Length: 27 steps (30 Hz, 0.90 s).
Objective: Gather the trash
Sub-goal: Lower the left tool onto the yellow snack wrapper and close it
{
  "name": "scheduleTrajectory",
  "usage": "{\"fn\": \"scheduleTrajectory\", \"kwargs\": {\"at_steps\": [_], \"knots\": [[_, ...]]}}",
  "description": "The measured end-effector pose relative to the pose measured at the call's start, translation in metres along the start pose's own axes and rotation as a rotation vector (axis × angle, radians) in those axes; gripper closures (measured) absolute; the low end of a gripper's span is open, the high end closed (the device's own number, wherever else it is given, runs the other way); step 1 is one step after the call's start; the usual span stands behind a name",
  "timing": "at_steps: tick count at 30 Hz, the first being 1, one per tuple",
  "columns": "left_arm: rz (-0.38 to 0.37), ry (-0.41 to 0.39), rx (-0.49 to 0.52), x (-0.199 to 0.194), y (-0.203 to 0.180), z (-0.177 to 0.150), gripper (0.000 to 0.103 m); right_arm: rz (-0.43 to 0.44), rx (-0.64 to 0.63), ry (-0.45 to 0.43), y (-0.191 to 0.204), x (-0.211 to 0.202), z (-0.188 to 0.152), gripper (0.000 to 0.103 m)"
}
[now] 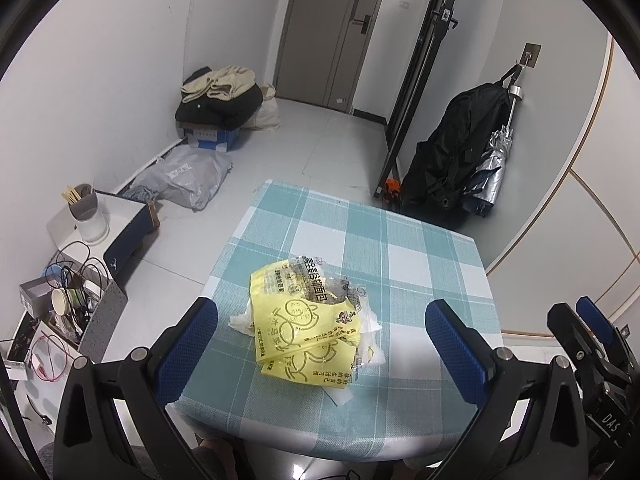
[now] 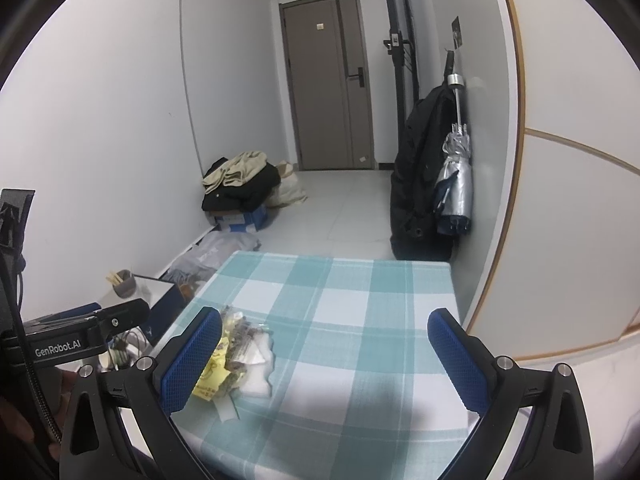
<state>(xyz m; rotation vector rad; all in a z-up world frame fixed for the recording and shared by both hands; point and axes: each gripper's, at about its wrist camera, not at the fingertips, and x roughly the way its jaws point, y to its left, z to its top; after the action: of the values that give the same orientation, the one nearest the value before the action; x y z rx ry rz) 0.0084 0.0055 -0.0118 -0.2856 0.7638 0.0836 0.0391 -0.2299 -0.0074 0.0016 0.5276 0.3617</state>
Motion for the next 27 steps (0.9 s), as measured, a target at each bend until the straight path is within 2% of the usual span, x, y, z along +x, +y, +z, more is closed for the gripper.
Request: {"fn": "scheduleTrajectory", "kwargs": {"at_steps": [3,5,8,14,18,24,27], "knots": [[-0.011,0.071,-0.002,0.013,0.006,0.005,0.001,0.009,0.013,0.013,-0.006,0.002,0.001,0.0],[-0.051,0.153,-0.005,0.029,0.012,0.011,0.001,0.021,0.024,0.024,-0.011,0.005,0.001,0.0],[-0.069,0.224,-0.007,0.043,0.018,0.013,0.001,0.05,0.046,0.039,-0.019,0.011,0.002,0.0],[-0.11,0.411,0.048,0.086,0.017,0.01,0.001,0.07,0.065,0.065,-0.03,0.023,0.006,0.0],[-0.115,0.46,0.024,0.1,0.024,0.016,0.001,0.066,0.073,0.074,-0.036,0.028,0.006,0.0],[-0.155,0.539,-0.108,0.129,0.042,0.027,0.001,0.087,0.102,0.098,-0.043,0.037,0.008,0.0],[-0.17,0.571,-0.125,0.141,0.039,0.028,0.001,0.091,0.095,0.1,-0.043,0.038,0.008,0.0]]}}
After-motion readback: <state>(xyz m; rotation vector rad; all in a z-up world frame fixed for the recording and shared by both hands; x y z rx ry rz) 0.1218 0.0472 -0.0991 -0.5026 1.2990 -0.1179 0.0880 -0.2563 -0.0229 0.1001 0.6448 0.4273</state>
